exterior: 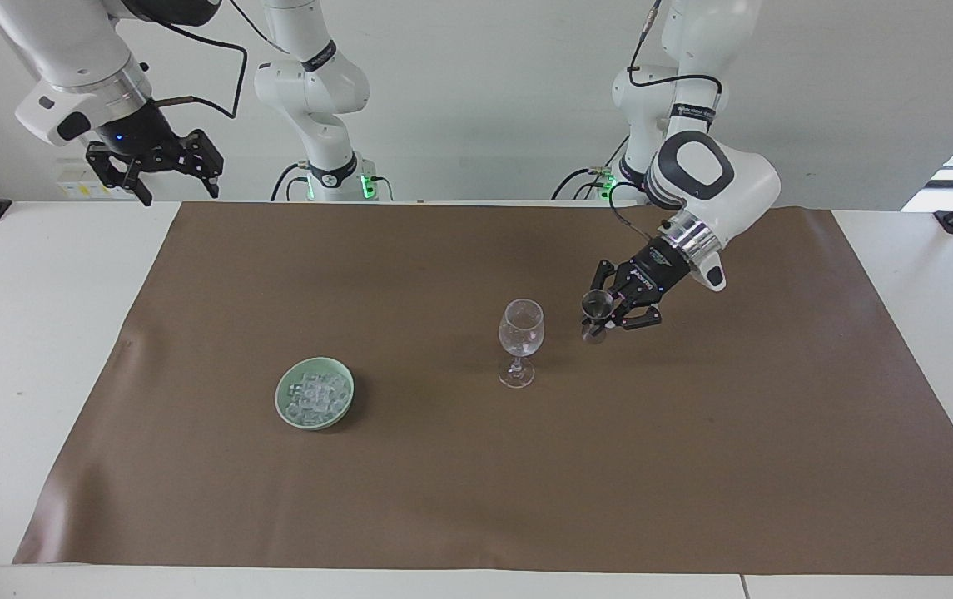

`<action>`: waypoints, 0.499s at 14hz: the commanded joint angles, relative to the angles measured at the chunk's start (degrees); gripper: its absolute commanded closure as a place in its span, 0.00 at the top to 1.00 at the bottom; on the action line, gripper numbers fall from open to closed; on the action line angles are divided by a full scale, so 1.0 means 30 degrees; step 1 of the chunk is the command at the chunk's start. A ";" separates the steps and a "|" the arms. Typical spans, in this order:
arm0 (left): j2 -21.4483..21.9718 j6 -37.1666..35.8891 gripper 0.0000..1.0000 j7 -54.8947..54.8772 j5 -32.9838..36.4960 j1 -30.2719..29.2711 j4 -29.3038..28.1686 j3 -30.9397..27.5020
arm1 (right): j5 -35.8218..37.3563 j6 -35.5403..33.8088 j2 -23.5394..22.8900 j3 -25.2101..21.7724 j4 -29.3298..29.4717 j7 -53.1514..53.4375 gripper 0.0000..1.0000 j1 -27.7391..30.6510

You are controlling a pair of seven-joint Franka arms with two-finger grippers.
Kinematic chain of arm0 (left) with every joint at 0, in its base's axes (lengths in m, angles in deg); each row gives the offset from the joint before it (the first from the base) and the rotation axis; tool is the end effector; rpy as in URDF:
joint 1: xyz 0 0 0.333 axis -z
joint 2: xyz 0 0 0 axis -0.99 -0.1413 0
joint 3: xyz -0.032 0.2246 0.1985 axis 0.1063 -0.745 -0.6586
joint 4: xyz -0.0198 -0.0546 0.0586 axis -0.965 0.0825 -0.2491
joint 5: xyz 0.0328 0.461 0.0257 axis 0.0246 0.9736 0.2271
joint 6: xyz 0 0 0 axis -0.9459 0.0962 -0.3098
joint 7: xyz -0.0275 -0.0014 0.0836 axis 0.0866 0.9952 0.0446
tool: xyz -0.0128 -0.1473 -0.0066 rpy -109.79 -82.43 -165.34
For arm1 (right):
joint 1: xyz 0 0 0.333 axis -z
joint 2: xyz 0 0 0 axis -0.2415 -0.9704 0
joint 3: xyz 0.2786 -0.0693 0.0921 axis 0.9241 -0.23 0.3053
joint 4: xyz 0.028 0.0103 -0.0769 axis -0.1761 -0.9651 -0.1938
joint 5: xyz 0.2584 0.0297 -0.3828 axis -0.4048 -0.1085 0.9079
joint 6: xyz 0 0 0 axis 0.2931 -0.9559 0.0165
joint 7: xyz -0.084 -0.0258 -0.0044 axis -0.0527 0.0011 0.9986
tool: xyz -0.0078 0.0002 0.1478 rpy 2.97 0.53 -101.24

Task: Pour wine and add ice with both arms
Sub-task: 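Lift the silver cup with the left gripper and carry it beside the glass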

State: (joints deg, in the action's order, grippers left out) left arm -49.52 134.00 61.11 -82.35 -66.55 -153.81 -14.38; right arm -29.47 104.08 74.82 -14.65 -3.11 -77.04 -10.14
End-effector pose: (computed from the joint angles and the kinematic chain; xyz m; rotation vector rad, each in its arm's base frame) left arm 0.6013 -0.2353 0.3383 1.0908 1.8757 -0.6505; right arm 0.5906 -0.0713 0.5949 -3.1202 -0.2345 0.1137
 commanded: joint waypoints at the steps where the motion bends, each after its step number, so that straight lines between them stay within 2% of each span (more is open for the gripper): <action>1: 0.0121 0.1015 0.00 0.0621 0.0946 0.0980 0.0083 -0.0213 | -0.0111 -0.0122 0.0216 0.0032 -0.0073 -0.0006 1.00 0.0040; 7: 0.0091 0.1662 0.00 0.0563 0.1916 0.1627 0.0083 -0.0184 | -0.0111 -0.0122 0.0216 0.0032 -0.0073 -0.0006 1.00 0.0040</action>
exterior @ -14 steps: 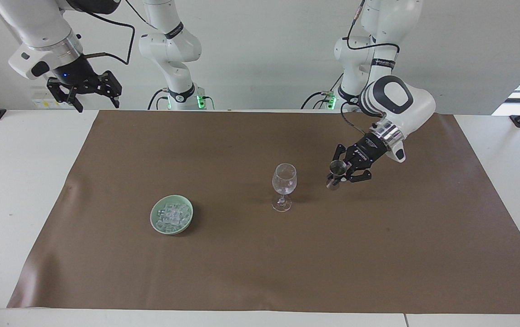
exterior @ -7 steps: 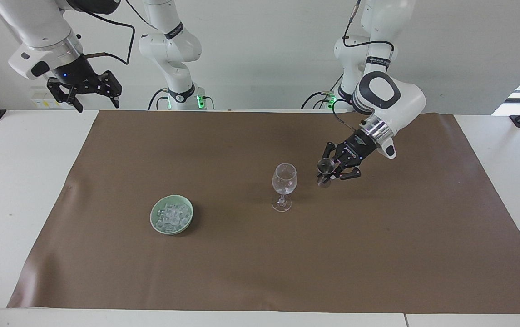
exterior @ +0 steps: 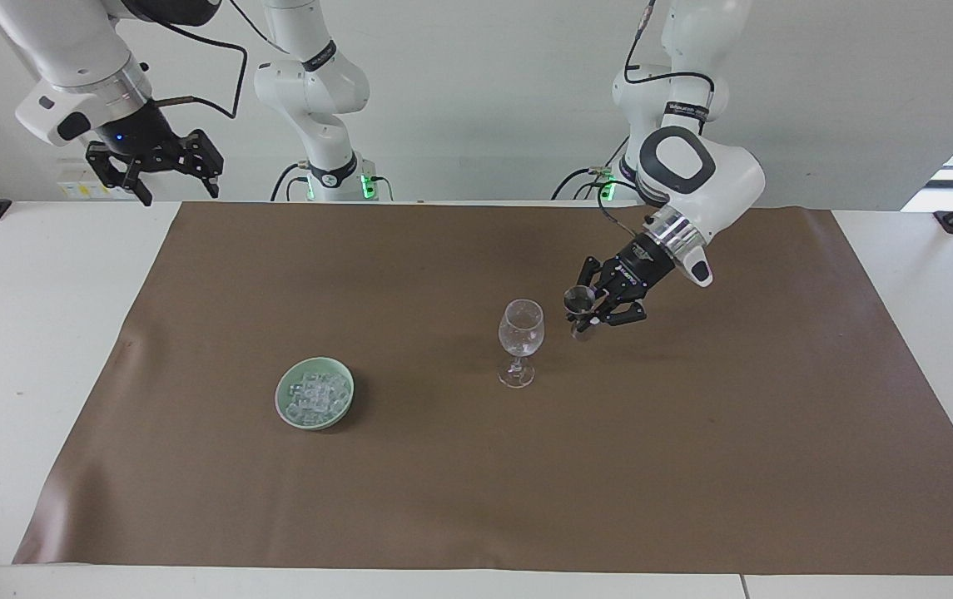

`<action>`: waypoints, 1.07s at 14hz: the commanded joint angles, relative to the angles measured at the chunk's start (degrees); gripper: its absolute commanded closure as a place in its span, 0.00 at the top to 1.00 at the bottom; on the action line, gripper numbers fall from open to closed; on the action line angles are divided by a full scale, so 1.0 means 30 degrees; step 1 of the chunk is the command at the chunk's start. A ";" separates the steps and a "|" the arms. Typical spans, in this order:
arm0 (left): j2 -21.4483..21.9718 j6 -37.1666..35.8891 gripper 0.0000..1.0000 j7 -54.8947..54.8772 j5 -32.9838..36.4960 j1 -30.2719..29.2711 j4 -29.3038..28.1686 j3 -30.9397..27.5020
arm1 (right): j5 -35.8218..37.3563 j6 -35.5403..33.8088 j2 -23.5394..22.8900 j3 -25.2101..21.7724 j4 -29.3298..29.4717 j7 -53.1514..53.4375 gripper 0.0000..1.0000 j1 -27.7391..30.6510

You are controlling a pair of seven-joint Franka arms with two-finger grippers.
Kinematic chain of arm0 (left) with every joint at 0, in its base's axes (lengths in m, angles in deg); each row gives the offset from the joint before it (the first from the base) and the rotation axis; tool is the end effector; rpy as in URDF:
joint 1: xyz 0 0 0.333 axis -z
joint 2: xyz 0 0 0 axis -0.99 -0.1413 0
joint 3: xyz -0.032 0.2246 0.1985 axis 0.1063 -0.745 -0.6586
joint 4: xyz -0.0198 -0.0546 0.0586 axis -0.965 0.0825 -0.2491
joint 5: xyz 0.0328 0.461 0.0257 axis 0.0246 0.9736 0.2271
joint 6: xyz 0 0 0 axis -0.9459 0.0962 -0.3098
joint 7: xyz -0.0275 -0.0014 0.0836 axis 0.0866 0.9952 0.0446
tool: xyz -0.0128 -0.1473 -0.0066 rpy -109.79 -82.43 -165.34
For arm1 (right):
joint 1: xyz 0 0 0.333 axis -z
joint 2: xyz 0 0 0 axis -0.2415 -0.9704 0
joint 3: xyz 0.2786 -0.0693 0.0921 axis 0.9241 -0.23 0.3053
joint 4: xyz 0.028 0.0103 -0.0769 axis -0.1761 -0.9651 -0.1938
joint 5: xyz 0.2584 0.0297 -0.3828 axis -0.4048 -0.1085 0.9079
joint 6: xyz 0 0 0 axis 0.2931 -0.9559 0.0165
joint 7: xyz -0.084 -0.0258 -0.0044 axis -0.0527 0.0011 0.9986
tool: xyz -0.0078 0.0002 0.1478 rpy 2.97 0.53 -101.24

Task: Pour wine and add ice with both arms
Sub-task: 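Tilt the silver cup over the clear glass with the left gripper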

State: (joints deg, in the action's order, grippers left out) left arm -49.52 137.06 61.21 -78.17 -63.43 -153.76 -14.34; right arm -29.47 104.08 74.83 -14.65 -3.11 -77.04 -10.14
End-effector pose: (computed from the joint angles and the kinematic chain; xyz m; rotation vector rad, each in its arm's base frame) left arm 0.5919 -0.2600 0.3388 1.1999 1.8593 -0.5841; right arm 0.5905 -0.0713 0.5950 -3.1202 -0.2345 0.1134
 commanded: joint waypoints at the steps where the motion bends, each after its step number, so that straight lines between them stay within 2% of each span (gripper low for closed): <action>1: 0.0092 0.0671 0.00 0.0502 0.0521 0.0703 0.0066 -0.0200 | -0.0111 -0.0122 0.0216 0.0032 -0.0073 -0.0006 1.00 0.0040; 15: -0.0581 0.2487 0.00 0.0531 0.3977 0.1905 0.0564 -0.0200 | -0.0111 -0.0122 0.0216 0.0032 -0.0073 -0.0006 1.00 0.0069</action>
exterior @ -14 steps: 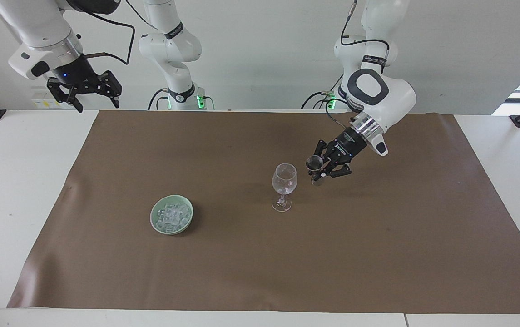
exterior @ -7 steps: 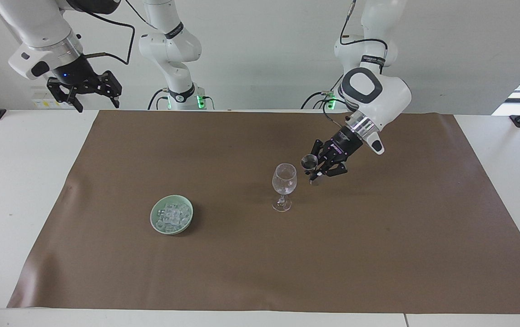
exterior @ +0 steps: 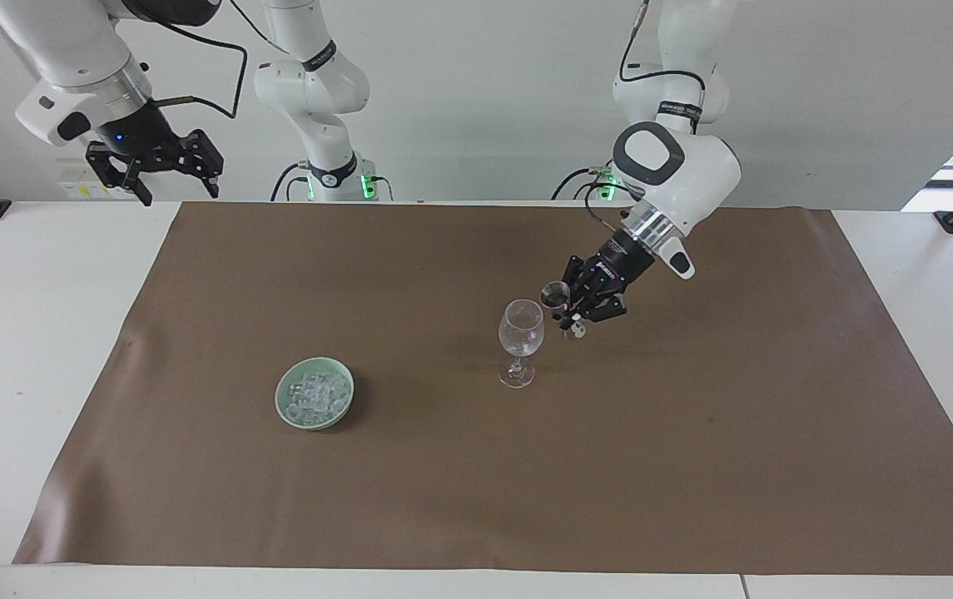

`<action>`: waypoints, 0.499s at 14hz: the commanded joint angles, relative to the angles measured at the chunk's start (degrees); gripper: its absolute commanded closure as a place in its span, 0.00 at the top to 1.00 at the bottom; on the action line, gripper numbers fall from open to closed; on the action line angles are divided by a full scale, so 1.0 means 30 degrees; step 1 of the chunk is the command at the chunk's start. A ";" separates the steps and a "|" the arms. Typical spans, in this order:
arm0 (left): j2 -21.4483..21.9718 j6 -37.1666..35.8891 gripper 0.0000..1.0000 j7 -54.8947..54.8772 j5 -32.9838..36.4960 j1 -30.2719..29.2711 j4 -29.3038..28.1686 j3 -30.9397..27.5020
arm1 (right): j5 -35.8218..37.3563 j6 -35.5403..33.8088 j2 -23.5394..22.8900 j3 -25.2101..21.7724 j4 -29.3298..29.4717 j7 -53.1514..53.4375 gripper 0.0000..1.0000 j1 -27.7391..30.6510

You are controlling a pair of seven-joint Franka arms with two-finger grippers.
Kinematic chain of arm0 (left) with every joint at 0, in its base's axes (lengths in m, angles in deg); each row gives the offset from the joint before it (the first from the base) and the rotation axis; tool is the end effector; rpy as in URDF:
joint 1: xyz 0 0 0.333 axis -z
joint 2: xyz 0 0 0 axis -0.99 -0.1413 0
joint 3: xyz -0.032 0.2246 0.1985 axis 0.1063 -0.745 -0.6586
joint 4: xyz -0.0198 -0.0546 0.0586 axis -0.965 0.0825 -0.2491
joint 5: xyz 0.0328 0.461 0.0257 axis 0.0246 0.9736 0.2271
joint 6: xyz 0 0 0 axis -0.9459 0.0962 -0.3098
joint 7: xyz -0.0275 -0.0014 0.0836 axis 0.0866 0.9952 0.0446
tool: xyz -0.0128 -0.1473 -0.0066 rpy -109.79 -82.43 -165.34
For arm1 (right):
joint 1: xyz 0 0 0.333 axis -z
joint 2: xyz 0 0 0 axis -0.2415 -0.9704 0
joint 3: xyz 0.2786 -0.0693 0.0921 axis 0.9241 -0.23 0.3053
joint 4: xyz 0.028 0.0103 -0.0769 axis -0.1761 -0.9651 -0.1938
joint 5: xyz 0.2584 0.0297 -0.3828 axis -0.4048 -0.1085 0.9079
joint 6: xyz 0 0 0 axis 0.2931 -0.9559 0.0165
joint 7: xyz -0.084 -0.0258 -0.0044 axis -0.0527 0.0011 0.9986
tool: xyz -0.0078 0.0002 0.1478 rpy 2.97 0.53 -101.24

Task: Pour wine and add ice with both arms
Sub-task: 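Tilt the silver cup over the clear glass with the left gripper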

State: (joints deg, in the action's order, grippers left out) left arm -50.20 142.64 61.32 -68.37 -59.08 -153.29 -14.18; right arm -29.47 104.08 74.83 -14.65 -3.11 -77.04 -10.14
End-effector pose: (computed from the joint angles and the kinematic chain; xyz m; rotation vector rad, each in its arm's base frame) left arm 0.5813 -0.2938 0.3398 1.4099 1.8002 -0.4221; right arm 0.5905 -0.0713 0.5950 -3.1202 -0.2345 0.1134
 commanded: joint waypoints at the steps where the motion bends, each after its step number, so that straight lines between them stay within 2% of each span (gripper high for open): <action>1: -0.0356 0.0715 0.00 0.0492 0.0829 0.0458 0.0437 -0.0252 | -0.0111 -0.0122 0.0216 0.0032 -0.0073 -0.0006 1.00 0.0040; 7: -0.0882 0.0862 0.00 0.0609 0.2205 0.0429 0.1080 -0.0282 | -0.0111 -0.0122 0.0216 0.0032 -0.0073 -0.0006 1.00 0.0040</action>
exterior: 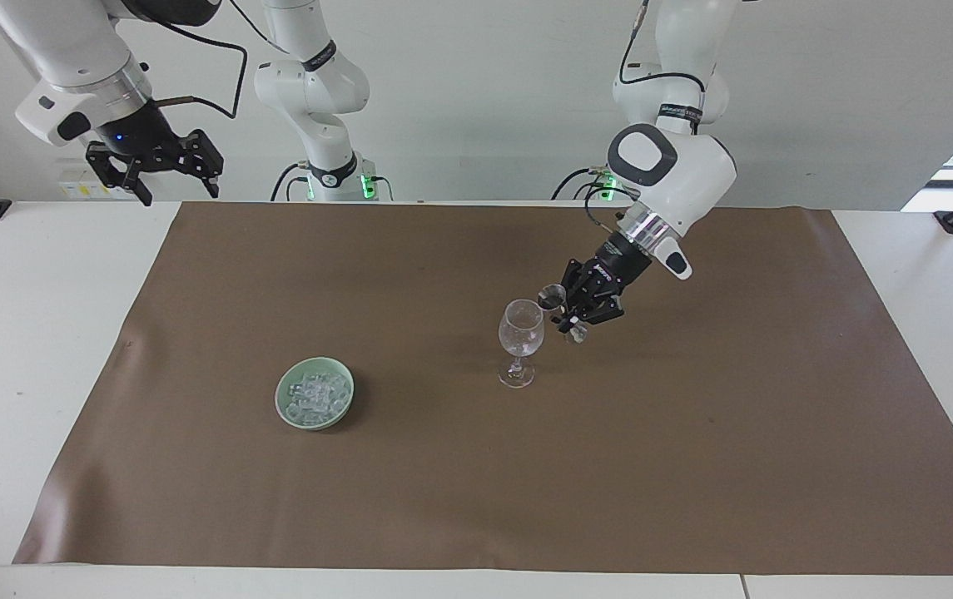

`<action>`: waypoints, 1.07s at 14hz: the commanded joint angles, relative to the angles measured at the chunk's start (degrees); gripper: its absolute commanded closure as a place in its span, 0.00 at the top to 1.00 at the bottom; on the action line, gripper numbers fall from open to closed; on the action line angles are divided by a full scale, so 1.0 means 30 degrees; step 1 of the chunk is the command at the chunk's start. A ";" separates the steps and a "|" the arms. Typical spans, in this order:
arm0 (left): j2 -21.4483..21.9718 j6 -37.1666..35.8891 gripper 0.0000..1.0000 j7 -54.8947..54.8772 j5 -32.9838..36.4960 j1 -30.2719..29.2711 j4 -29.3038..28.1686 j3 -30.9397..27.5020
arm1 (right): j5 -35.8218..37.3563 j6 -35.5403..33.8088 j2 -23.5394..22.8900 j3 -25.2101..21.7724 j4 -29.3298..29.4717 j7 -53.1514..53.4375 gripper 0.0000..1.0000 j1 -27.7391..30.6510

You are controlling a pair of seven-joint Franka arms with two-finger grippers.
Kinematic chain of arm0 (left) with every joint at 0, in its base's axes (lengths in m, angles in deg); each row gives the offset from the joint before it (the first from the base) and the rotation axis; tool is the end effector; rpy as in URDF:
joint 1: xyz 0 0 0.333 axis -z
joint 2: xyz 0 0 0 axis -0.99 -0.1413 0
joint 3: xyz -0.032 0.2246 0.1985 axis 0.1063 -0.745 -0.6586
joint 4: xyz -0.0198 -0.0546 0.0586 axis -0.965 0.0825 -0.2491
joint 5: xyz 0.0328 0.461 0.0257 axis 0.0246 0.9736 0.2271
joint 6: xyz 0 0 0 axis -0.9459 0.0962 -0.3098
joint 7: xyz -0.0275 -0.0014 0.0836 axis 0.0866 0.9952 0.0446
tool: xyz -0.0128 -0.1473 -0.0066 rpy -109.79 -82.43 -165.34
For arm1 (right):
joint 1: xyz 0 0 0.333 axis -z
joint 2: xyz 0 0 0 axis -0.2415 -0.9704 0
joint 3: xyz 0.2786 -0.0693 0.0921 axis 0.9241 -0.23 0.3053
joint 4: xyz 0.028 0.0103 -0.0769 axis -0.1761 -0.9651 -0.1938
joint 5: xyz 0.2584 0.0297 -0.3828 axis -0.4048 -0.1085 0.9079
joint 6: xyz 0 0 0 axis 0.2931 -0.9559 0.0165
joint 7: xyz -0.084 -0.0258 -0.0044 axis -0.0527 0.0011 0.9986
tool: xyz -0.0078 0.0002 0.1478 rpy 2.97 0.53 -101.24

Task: Pour wine and add ice with both arms
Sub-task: 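Tilt the silver cup over the clear glass with the left gripper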

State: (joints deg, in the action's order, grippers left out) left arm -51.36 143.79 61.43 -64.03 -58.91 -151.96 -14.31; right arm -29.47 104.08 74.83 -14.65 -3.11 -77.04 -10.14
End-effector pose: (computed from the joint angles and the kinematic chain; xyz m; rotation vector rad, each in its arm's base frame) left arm 0.5895 -0.2953 0.3416 1.4741 1.7743 -0.3561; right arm 0.5905 -0.0713 0.5950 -3.1202 -0.2345 0.1134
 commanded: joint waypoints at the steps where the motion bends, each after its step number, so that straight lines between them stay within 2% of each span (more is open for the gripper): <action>1: -0.0583 0.0799 0.00 0.0545 0.0848 0.0370 0.0697 -0.0236 | -0.0111 -0.0122 0.0216 0.0032 -0.0073 -0.0005 1.00 0.0040; 15: -0.0818 0.0861 0.00 0.0545 0.4597 0.0282 0.0961 -0.0265 | -0.0111 -0.0122 0.0216 0.0032 -0.0073 -0.0005 1.00 0.0040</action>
State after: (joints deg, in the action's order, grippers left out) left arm -53.19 145.44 61.63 -52.43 -58.91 -150.04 -14.47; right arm -29.47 104.08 74.82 -14.65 -3.11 -77.04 -10.14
